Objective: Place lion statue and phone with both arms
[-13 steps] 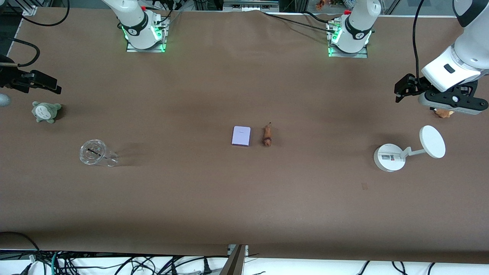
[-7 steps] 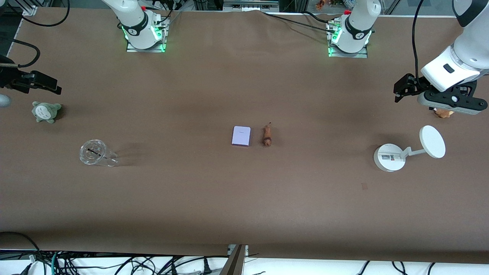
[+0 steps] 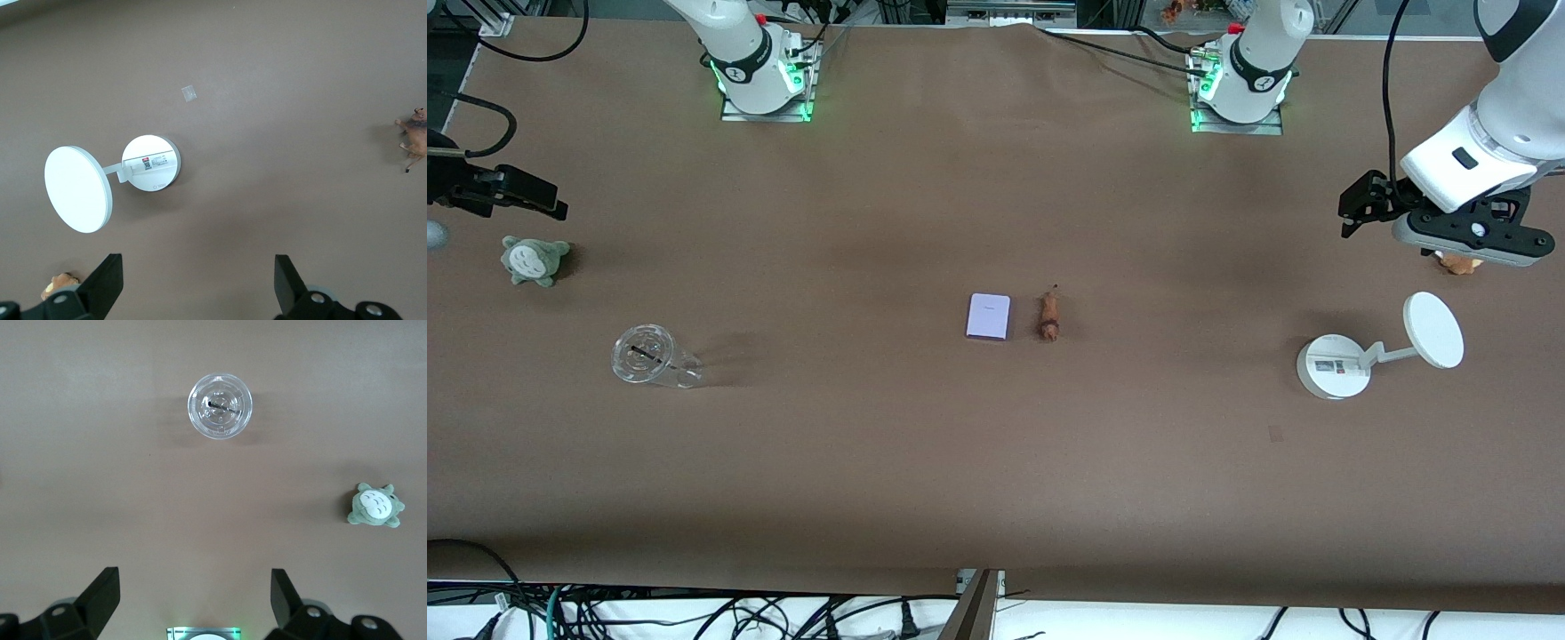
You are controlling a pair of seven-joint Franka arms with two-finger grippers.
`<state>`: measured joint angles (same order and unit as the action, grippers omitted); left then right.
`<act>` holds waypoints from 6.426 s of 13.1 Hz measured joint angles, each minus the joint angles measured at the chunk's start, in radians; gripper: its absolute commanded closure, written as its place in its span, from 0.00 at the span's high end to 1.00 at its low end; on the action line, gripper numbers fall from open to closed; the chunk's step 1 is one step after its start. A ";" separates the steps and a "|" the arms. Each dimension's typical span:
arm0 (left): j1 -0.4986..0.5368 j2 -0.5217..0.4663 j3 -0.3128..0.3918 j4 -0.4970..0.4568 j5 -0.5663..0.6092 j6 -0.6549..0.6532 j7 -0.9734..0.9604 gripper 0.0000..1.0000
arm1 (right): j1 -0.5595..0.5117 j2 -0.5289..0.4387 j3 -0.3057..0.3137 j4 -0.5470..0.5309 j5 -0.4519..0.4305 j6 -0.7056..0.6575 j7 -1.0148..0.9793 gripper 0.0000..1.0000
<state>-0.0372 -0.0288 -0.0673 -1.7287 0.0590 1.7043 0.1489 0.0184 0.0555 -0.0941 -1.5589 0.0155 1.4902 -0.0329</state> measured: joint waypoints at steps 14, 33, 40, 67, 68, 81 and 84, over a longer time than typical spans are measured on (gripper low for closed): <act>-0.015 0.148 -0.071 -0.033 -0.223 0.019 -0.021 1.00 | 0.041 0.062 0.011 0.001 0.002 -0.002 0.001 1.00; -0.330 0.619 -0.227 -0.131 0.182 0.854 -0.712 1.00 | 0.219 0.267 0.021 0.003 0.031 0.259 0.177 1.00; -0.361 0.663 -0.223 -0.130 0.336 0.886 -0.822 0.30 | 0.285 0.355 0.027 0.004 0.102 0.353 0.254 1.00; 0.252 0.490 -0.210 -0.275 0.222 0.693 -0.202 0.17 | 0.802 0.684 0.034 0.007 0.114 0.811 0.836 1.00; 0.255 0.501 -0.210 -0.279 0.222 0.718 -0.201 0.17 | 0.807 0.699 0.034 0.008 0.114 0.824 0.836 1.00; 0.265 0.528 -0.212 -0.279 0.222 0.773 -0.197 1.00 | 0.837 0.775 0.030 0.059 0.108 0.847 0.834 1.00; 0.265 0.507 -0.223 -0.270 0.222 0.756 -0.196 1.00 | 0.835 0.775 0.018 0.066 0.108 0.847 0.835 1.00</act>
<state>0.2283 0.4777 -0.2906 -1.9985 0.2809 2.4602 -0.0473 0.8534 0.8301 -0.0762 -1.4929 0.1234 2.3369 0.8017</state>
